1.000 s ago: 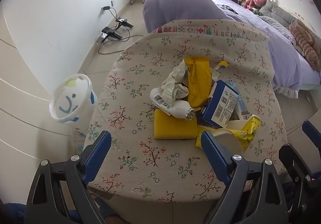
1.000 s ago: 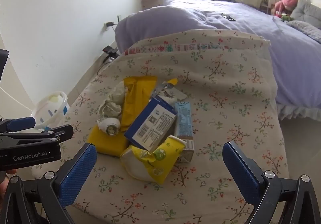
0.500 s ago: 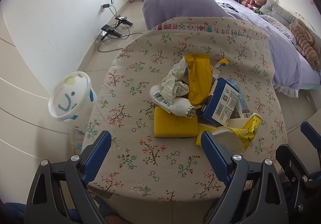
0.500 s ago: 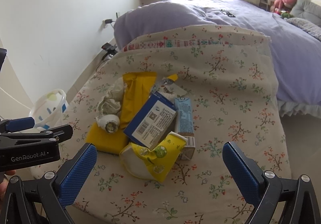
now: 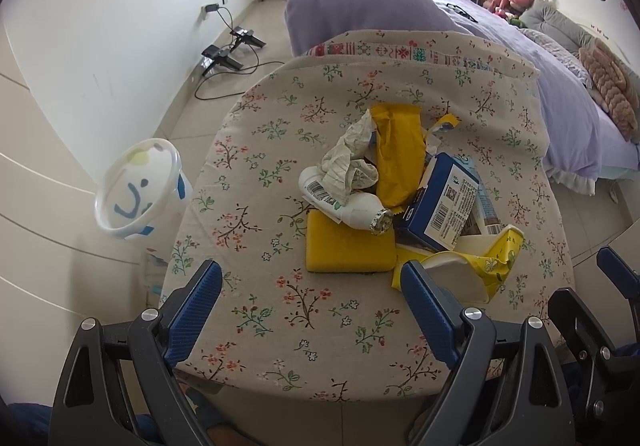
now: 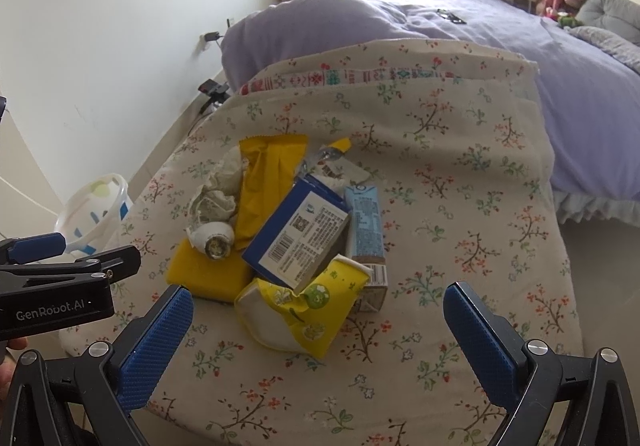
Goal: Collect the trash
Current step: 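Move both tools toward the trash pile on the floral ottoman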
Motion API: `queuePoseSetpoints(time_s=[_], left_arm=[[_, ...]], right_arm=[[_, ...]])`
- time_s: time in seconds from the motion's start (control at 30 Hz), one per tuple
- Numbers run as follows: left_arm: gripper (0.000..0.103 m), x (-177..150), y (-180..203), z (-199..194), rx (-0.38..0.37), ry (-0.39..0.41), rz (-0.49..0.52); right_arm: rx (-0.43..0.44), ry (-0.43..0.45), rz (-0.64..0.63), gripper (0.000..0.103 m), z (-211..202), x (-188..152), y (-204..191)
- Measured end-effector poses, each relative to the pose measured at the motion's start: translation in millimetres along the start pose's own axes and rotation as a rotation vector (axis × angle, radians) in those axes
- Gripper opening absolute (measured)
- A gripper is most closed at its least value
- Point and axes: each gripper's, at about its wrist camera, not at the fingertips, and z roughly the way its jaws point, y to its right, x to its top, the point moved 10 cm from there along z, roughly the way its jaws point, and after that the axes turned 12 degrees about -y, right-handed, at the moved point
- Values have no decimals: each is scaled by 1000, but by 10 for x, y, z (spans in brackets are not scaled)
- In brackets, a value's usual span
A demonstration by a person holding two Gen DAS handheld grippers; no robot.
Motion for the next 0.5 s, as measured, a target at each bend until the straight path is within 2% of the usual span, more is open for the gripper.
queuePoseSetpoints(time_s=[0.17, 0.37, 0.43, 0.5], left_arm=[[93, 11, -22, 23, 2, -24, -11], [92, 154, -31, 64, -59, -55, -24], [92, 256, -63, 64, -81, -83, -35], [92, 401, -104, 53, -109, -104, -54]], right_arm=[[11, 30, 28, 103, 43, 52, 71], [19, -15, 46, 103, 134, 45, 120], [52, -32, 83, 103, 169, 55, 199], [95, -45, 172, 103, 204, 77, 367]])
